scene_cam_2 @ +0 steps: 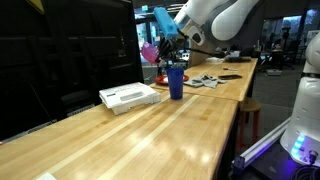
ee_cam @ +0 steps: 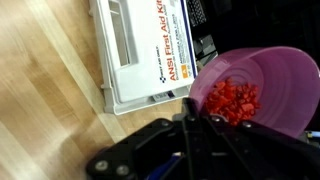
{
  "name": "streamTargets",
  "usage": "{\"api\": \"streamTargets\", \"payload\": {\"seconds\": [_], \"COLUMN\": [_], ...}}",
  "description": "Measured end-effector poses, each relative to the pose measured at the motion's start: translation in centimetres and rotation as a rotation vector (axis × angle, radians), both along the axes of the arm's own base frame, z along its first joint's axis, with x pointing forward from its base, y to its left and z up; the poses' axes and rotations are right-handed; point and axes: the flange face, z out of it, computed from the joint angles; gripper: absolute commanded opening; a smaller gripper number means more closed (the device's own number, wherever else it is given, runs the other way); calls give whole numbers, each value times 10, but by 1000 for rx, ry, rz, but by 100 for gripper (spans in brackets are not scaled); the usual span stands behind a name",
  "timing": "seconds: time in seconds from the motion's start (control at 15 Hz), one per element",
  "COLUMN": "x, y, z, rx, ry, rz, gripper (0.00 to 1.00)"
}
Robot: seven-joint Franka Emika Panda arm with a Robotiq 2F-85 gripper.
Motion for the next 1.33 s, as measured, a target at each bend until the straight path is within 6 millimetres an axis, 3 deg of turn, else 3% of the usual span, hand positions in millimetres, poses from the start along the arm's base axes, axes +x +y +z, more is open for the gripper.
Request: {"api": "streamTargets", "payload": {"seconds": [0.53, 1.33], "x": [3, 13], "y": [-7, -27], "z": [-1, 0], "rx": [135, 154], "ry": [58, 159], "rz": [35, -17], "gripper": [1, 1]}}
